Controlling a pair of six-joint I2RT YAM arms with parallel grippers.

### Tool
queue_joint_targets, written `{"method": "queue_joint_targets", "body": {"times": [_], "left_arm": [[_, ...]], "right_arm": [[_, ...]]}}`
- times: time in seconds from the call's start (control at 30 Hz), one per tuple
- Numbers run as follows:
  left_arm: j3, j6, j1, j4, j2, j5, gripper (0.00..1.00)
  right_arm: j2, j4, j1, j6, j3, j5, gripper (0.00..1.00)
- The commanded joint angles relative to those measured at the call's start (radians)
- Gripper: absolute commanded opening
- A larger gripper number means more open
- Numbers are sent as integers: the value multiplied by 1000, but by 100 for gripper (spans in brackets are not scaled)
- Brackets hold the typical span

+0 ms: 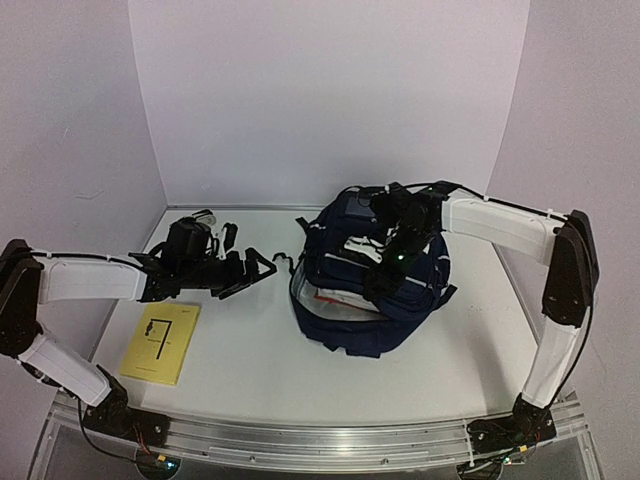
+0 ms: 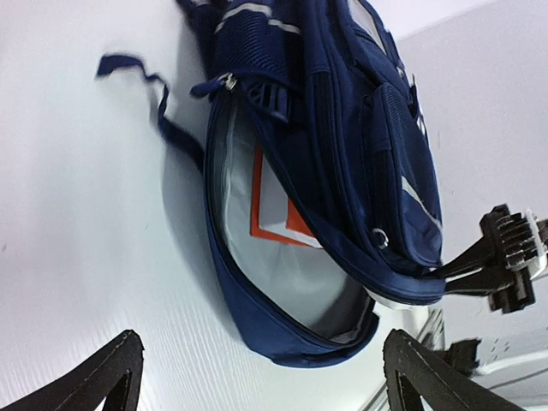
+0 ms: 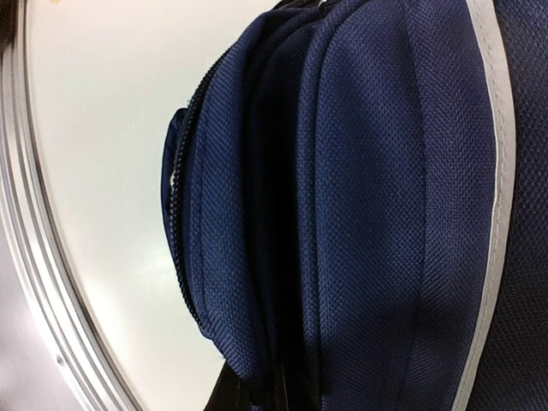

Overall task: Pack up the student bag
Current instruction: Zip the student bag at the center of the board.

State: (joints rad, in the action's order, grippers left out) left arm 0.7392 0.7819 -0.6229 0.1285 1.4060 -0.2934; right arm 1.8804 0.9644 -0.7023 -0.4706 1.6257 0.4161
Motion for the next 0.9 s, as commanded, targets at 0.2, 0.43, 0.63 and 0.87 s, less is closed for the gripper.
{"method": "queue_joint_targets", "body": {"times": [0.2, 0.43, 0.63, 0.87], "left_arm": [[186, -510, 7, -9, 128, -146, 80], [294, -842, 3, -48, 301, -182, 71], [331, -978, -1, -5, 413, -228, 69], [359, -1123, -44, 17, 486, -226, 62]], "right_arm": [[-151, 203, 20, -288, -134, -107, 0], [-178, 269, 23, -333, -128, -52, 0], [-209, 304, 25, -362, -159, -59, 0], [-242, 316, 26, -389, -239, -83, 0]]}}
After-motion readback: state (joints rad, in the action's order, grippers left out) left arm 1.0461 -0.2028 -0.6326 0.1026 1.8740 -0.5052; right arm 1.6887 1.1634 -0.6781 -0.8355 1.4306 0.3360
